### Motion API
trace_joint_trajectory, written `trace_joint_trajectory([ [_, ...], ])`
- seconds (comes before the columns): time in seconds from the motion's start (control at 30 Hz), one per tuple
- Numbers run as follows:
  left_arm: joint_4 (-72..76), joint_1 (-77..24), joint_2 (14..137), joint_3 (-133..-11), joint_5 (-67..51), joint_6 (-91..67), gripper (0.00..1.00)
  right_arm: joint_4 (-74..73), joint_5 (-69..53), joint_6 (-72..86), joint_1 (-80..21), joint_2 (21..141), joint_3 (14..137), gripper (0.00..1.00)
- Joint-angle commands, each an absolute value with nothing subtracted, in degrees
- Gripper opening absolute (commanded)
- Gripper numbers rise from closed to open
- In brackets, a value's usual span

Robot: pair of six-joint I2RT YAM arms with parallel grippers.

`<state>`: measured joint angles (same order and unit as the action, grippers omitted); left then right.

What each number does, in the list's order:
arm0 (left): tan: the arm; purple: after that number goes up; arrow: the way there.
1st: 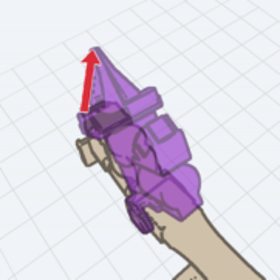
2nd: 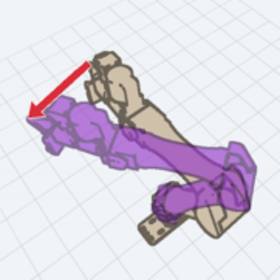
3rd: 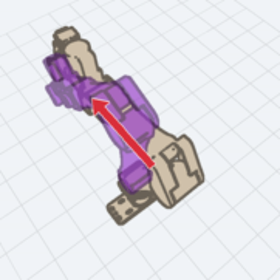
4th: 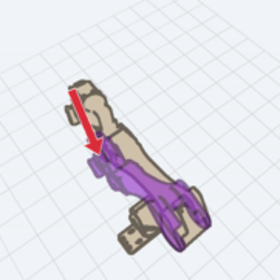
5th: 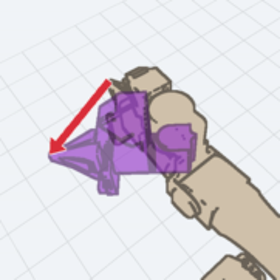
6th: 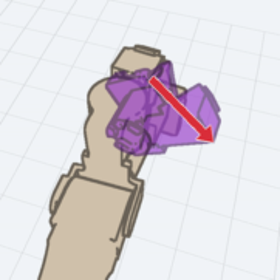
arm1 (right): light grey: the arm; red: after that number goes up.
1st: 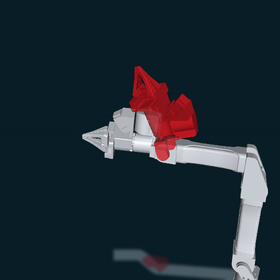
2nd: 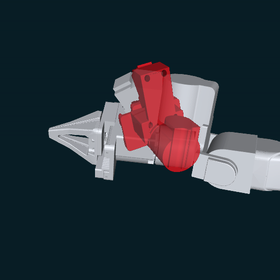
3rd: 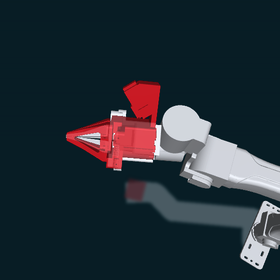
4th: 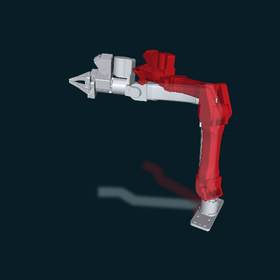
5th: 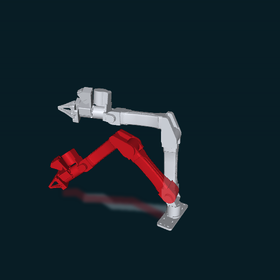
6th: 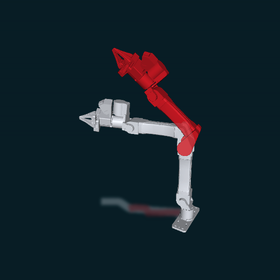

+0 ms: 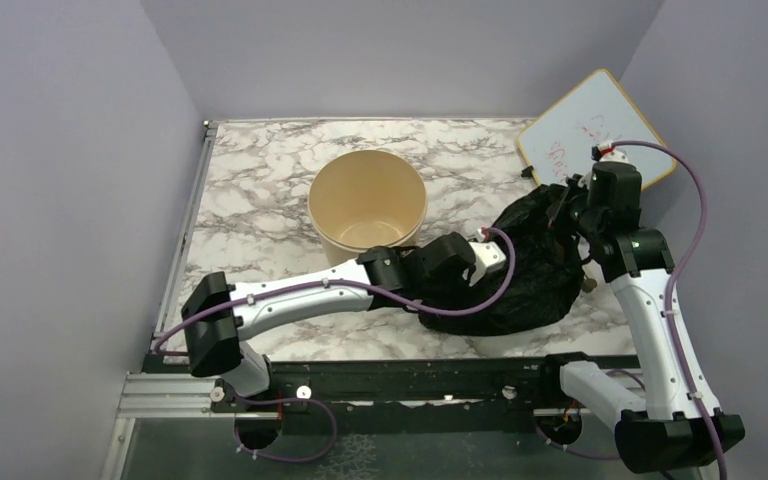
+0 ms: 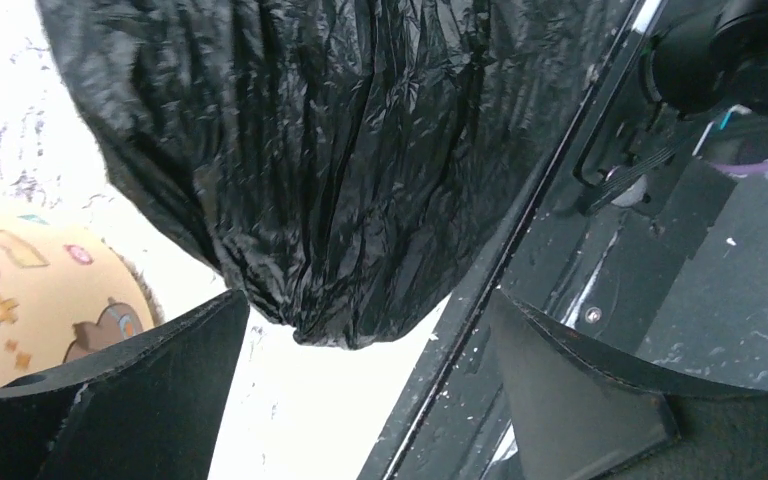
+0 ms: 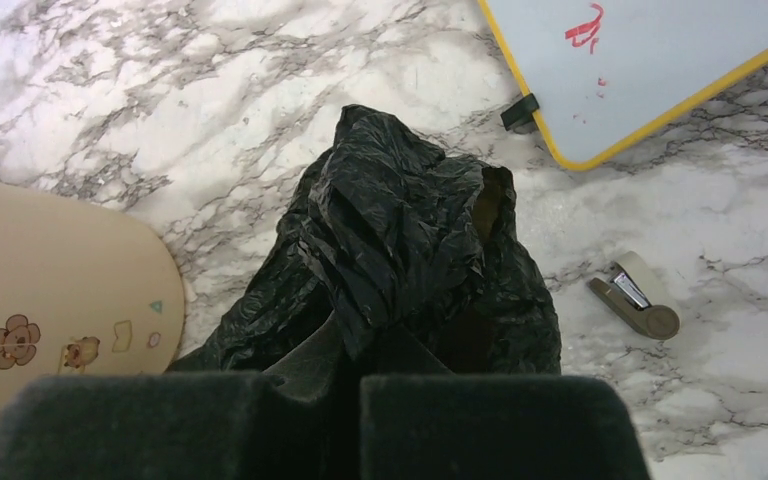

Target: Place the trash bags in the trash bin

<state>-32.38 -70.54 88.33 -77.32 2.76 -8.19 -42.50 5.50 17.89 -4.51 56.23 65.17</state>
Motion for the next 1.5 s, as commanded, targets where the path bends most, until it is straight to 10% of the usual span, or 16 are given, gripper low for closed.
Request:
trace_joint_trajectory([
  [0.0,-28.74,-69.44,92.63,-80.33,-3.19,-6.09,0.92,-41.21,4.69,17.49,-4.48,55.55,64.08,0.00],
  [0.3,-26.29,-69.51,101.75,-83.55,-0.40,-5.66,0.91,-40.84,0.79,17.37,-4.49,54.14,61.95,0.00],
  [0.57,-22.22,-69.52,103.55,-85.37,5.94,-7.43,0.01,-41.75,1.60,16.36,-4.48,53.84,62.64,0.01],
  [0.93,-16.96,-69.46,89.94,-88.12,9.91,-0.31,0.00,-42.78,0.60,16.57,-4.49,49.93,77.53,0.01],
  [1.47,2.50,-67.77,73.59,-76.68,30.13,18.52,0.00,-25.10,-44.65,27.54,-4.53,55.45,86.71,0.01],
])
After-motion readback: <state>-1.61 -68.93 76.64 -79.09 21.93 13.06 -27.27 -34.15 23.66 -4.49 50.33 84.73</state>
